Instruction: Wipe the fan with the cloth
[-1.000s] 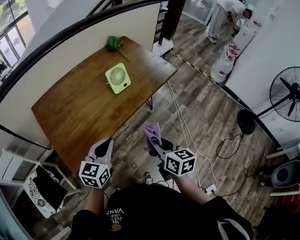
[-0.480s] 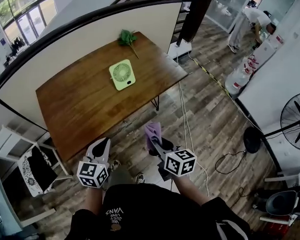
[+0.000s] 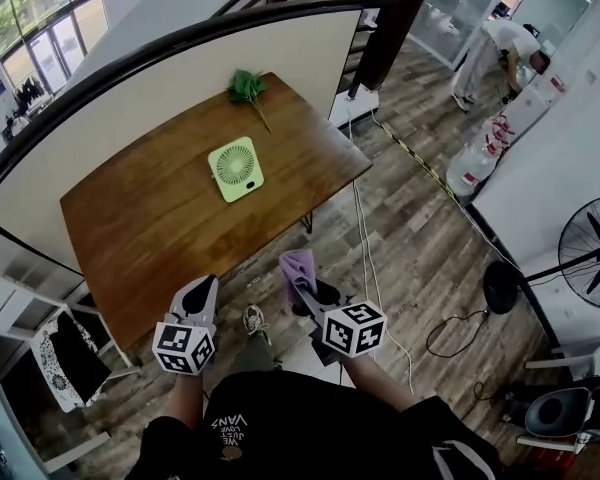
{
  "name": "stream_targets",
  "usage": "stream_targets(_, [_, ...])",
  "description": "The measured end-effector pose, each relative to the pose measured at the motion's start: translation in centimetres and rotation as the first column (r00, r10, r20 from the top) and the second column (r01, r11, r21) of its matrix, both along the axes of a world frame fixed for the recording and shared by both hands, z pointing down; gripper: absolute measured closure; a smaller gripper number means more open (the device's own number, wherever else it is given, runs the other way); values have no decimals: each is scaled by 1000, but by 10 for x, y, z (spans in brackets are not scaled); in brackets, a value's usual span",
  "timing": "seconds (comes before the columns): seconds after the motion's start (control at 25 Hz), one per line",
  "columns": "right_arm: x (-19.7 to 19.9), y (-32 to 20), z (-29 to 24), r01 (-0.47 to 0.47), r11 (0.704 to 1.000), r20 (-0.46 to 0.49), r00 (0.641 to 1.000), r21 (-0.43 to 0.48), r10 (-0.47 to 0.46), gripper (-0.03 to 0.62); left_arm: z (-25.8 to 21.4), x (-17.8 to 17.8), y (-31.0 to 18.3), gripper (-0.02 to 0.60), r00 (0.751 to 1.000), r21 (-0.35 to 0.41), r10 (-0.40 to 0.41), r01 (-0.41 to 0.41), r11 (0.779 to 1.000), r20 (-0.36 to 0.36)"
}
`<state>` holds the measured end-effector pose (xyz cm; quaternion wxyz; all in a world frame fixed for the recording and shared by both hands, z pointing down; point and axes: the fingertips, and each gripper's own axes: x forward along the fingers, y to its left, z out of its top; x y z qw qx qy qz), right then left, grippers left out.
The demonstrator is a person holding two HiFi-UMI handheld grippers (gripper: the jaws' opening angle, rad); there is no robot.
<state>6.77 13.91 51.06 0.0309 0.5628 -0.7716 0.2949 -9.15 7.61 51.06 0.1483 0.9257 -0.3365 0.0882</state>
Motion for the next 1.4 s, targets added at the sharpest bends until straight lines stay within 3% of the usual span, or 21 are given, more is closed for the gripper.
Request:
stream_targets(0.4, [25,-93,0,-1,1000,-34,999,-6,1,493,3,37,-99,569,999,-4,28,-28,1000,-16])
stream_targets(0.92, [22,-196,5,8,1000,-37,999,-8,-8,494,10,29,-192,569,1000,-22,0,-1,1000,-14])
stream_targets(1.12, [25,-215,7,53,998,-34,998,-23,-54,494,13,25,-200,569,999,-44,-47,46,998,-20])
stream_targets(1.4, [17,-253,11,198,980,-47,979,-24,-199,494,15,18,-215,568,989,-66,-143,140,988,-37])
